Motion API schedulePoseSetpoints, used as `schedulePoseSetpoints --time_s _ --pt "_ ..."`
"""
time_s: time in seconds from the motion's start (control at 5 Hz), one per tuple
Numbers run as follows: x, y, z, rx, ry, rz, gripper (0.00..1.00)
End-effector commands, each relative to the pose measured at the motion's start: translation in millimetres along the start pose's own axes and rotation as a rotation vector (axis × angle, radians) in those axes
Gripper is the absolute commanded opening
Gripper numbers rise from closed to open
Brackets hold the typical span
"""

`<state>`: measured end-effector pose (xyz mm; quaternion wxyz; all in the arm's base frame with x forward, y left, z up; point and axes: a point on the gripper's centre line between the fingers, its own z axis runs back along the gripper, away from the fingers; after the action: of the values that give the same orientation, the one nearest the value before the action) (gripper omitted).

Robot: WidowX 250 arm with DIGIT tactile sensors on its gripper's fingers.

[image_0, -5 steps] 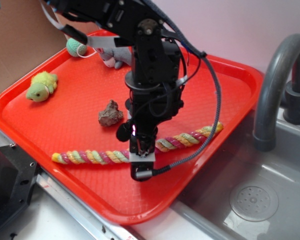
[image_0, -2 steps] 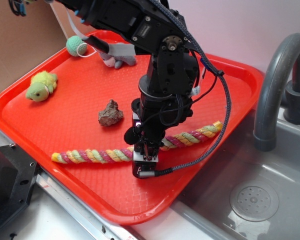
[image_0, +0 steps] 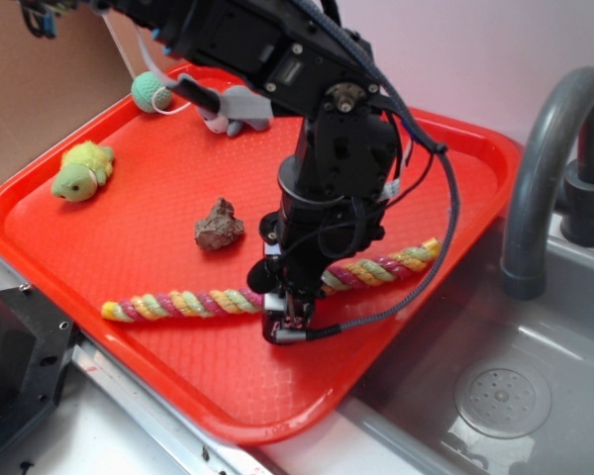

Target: Grab the multicolored rope.

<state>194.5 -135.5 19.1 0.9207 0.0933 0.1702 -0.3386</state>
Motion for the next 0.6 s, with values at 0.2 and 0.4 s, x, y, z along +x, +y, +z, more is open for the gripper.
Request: schedulePoseSetpoints --time_s 0.2,0.4 --pt "-43.4 66.2 95.8 -0.070 -0.303 0.312 0.00" --pt "-91.0 88.6 127.9 -0.092 -0.461 0.443 0.00"
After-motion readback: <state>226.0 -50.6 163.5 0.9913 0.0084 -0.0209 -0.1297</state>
